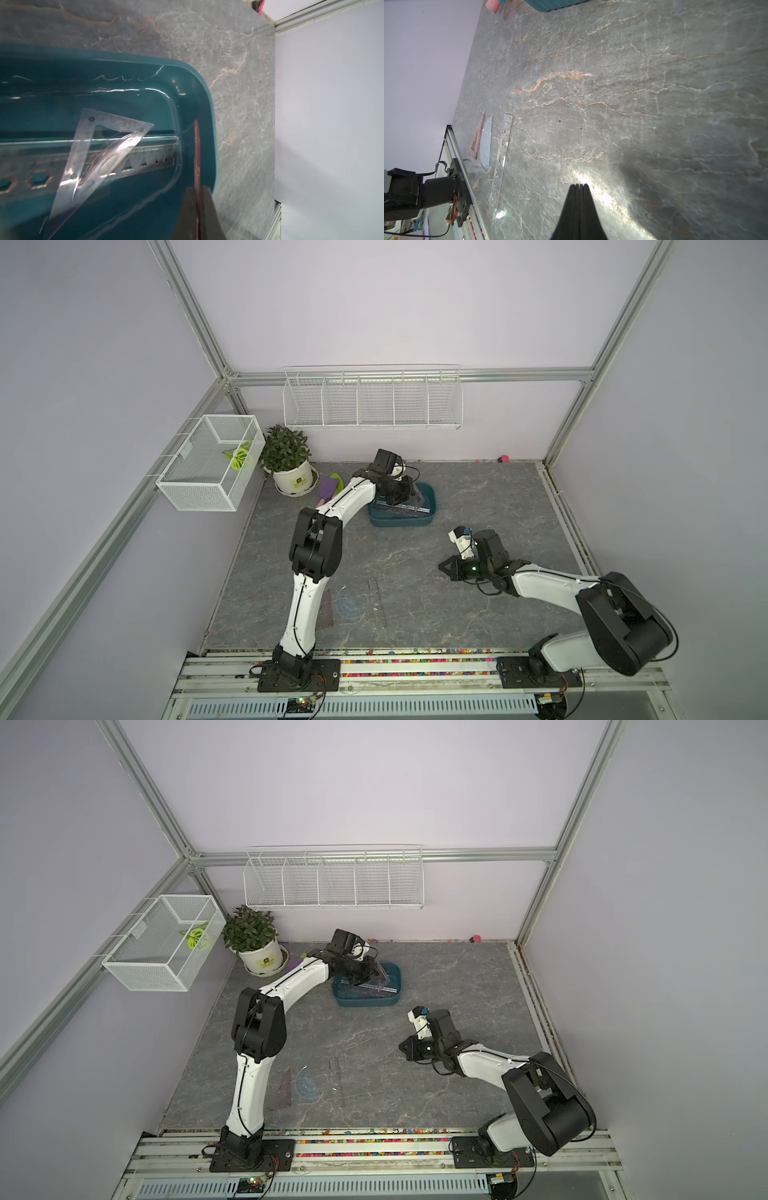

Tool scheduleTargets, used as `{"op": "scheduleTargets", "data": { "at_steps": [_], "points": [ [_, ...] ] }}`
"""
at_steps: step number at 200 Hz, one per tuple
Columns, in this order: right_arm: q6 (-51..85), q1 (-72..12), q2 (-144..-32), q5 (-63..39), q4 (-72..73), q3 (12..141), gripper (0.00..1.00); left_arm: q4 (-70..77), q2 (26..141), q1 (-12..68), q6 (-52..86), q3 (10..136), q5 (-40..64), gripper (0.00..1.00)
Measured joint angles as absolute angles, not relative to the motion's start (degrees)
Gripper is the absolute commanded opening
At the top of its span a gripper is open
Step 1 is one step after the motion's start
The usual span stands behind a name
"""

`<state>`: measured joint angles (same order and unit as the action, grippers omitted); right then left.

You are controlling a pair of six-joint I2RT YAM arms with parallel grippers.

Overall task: Put the scattered rulers into the storage box
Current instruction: Place the ruler in the storage box.

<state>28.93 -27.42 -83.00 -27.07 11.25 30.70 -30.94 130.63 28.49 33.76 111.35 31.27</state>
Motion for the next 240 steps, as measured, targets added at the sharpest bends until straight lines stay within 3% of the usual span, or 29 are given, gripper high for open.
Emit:
{"op": "scheduleTargets", "data": {
  "at_steps": [73,114,134,188,240],
  "points": [
    [30.1,-26.9,-85.7,-30.2,15.3,30.1,0.00,-31.6,140.1,28.2,34.0,119.1,33.1,0.00],
    [30.2,-26.1,-85.8,-30.8,16.1,30.0,0.00,-33.1,141.3,28.1,33.2,121.5,33.1,0.37],
    [30.2,-25.8,-85.9,-31.2,16.1,30.0,0.00,-33.9,141.3,28.1,32.5,122.0,32.6,0.50],
    [30.2,-25.8,-86.2,-31.6,16.1,30.0,0.06,-36.0,137.6,28.1,30.5,118.6,29.0,0.63],
    [28.6,-29.1,-82.4,-28.7,11.9,30.1,0.11,-32.8,114.6,28.1,30.1,96.9,24.6,0.64]
  ]
}}
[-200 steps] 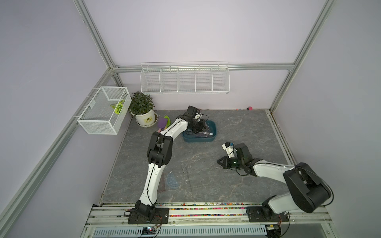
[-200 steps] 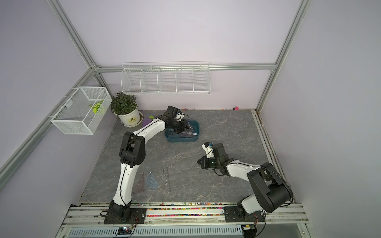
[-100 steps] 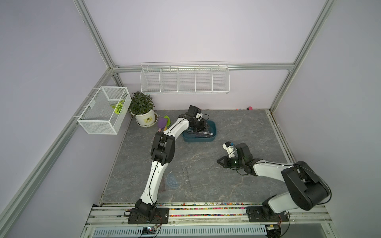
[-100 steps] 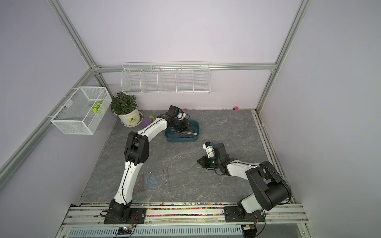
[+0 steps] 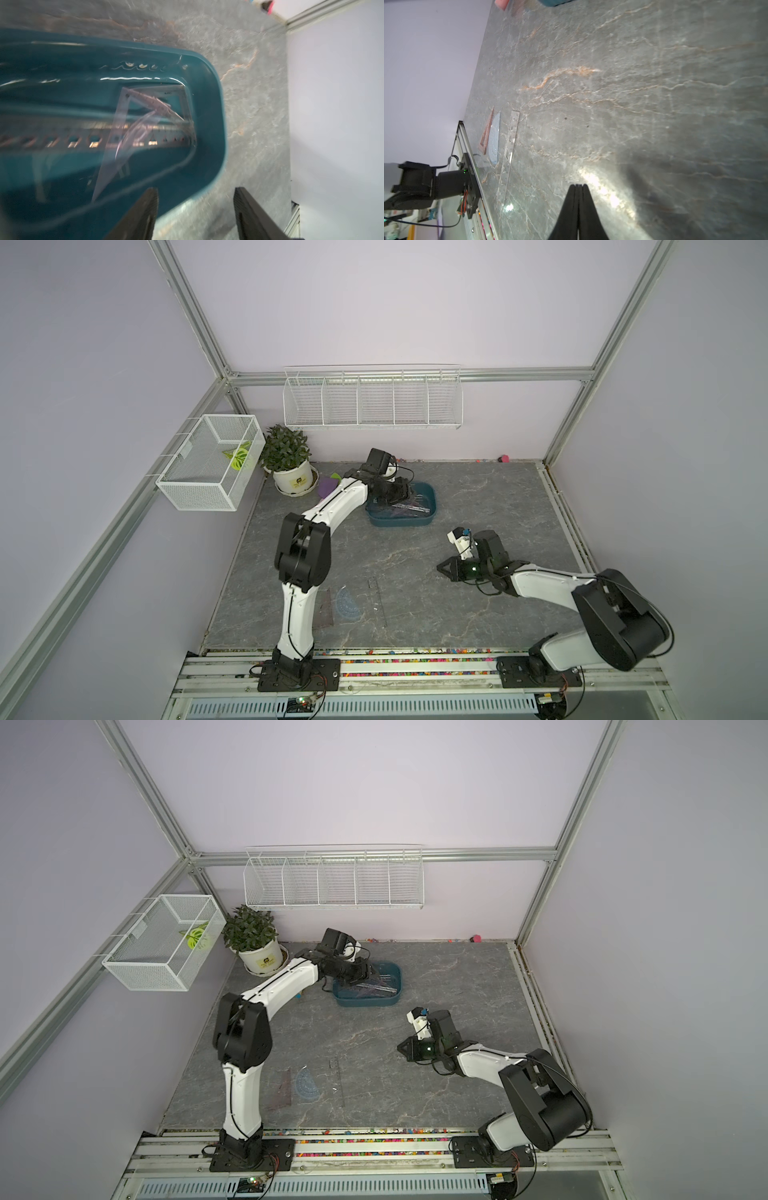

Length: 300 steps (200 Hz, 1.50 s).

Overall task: Put the scattered rulers into the storage box
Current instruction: Place the ruler in the storage box, then adjust the ruler at the center of the board.

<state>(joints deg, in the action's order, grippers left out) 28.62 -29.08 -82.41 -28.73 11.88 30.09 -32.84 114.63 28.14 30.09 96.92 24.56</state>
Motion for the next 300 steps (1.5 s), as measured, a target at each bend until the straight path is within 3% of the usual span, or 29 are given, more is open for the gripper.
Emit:
{"op": "scheduleTargets", "data": {
  "at_steps": [67,104,213,300],
  "points": [
    [25.6,-46.6,-78.7,-17.6,4.0,35.0,0.16,-27.7,85.5,33.3,36.1,52.1,23.1,0.70],
    [24.4,-53.3,-80.4,-12.6,2.1,36.8,0.17,-28.6,77.0,35.2,39.5,39.6,23.7,0.73],
    [23.5,-56.8,-84.5,-8.4,1.8,38.3,0.17,-27.6,75.5,40.8,43.8,33.9,23.1,0.74],
    [23.5,-56.6,-84.9,-8.4,3.8,36.9,0.18,-22.3,86.3,42.3,42.8,41.8,22.8,0.69]
  ]
}}
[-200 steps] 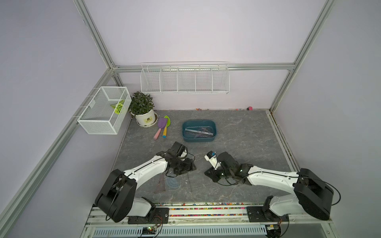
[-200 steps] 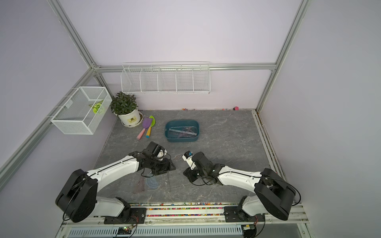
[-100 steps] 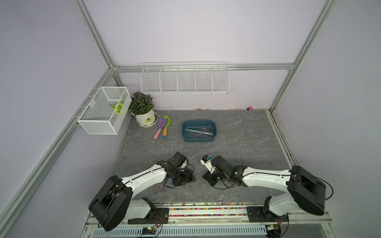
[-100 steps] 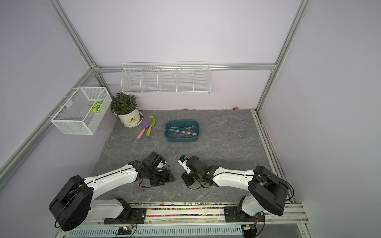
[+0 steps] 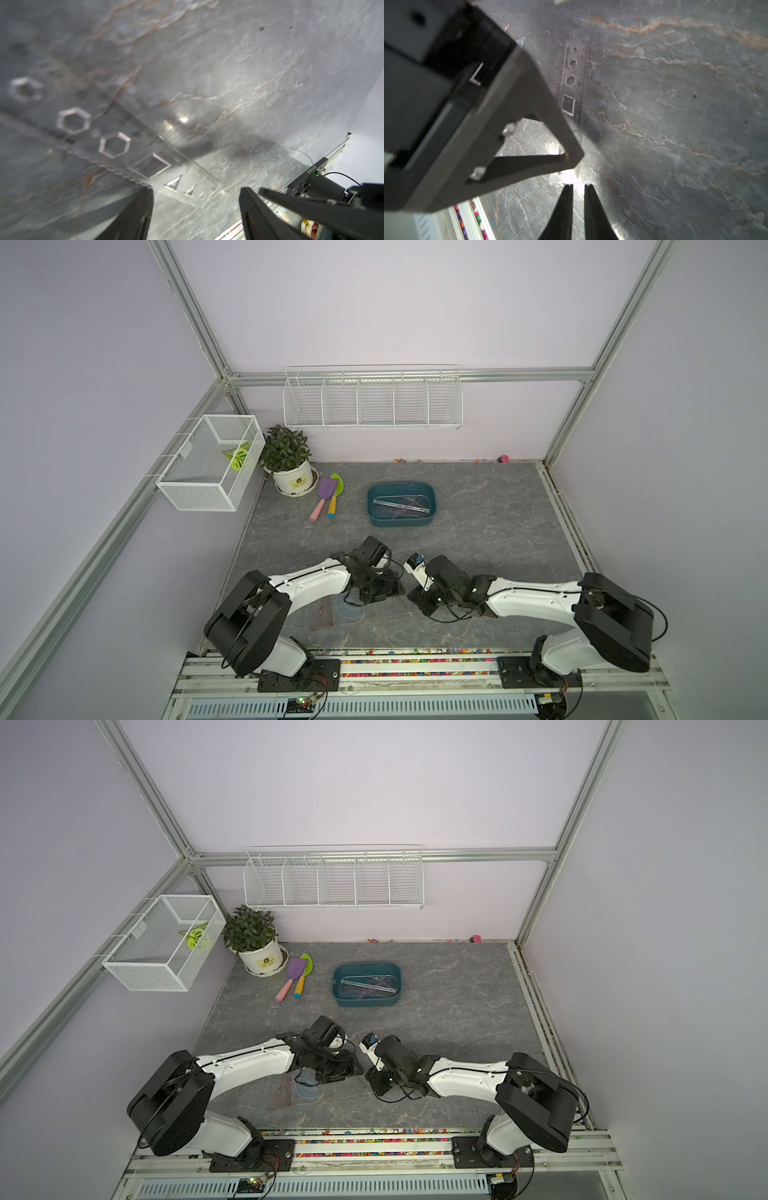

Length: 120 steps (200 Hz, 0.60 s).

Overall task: Put the scattered rulers into the storage box
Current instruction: Adjust the ruler at the center of the board.

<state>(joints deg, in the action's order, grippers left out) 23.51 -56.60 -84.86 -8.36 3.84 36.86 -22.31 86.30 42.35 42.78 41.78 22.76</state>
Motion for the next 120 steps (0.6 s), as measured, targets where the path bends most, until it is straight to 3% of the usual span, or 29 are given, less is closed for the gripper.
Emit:
{"op": "scheduleTargets", "data": {
  "at_steps": [54,120],
  "points": [
    [23.7,-54.0,-84.3,-9.2,4.6,34.6,0.18,-19.4,89.7,43.4,42.8,44.6,22.6,0.67],
    [23.4,-48.6,-85.8,-11.6,4.8,37.9,0.22,-22.9,84.2,43.6,45.6,41.3,13.1,0.69]
  ]
}}
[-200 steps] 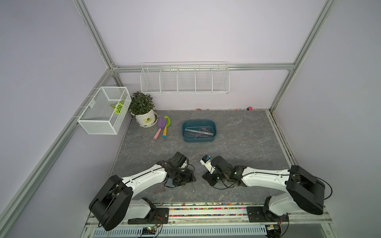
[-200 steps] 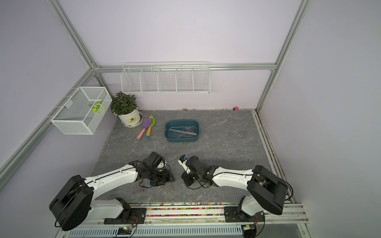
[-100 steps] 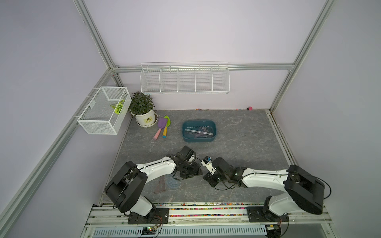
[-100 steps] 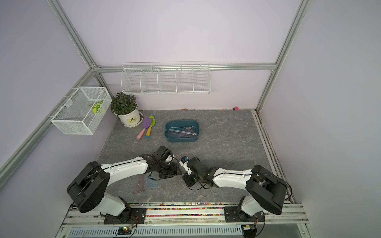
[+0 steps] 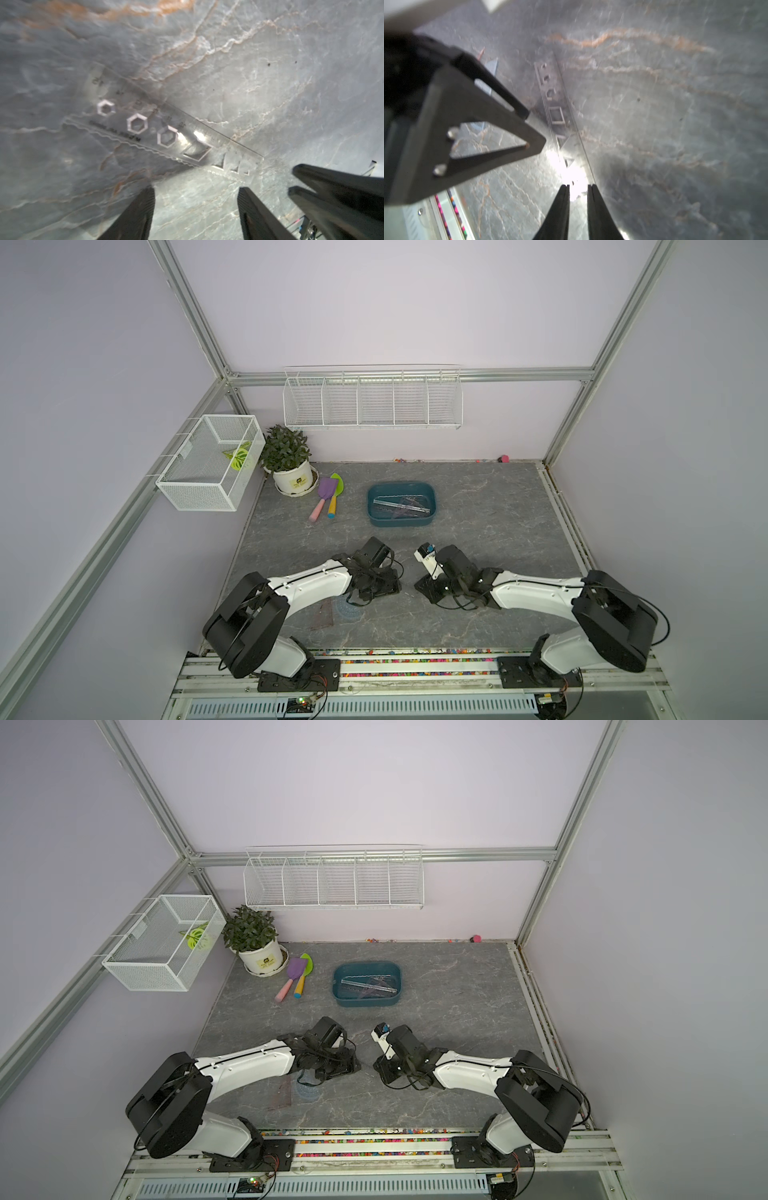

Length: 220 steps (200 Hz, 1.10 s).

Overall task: Put the scattered rulers into the storage box
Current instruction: Adjust the ruler at the center of the board.

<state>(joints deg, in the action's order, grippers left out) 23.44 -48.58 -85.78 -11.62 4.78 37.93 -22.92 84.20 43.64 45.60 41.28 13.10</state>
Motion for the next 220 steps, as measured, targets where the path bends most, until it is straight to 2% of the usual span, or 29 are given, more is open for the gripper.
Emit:
{"op": "scheduleTargets", "data": {
  "at_steps": [84,220],
  "points": [
    [23.2,-47.6,-97.0,-16.6,4.9,44.0,0.22,-14.6,88.6,41.8,46.1,43.1,11.8,0.69],
    [28.4,-47.7,-97.1,-20.0,11.0,40.6,0.21,-5.0,92.5,41.1,45.3,43.6,15.7,0.68]
  ]
}}
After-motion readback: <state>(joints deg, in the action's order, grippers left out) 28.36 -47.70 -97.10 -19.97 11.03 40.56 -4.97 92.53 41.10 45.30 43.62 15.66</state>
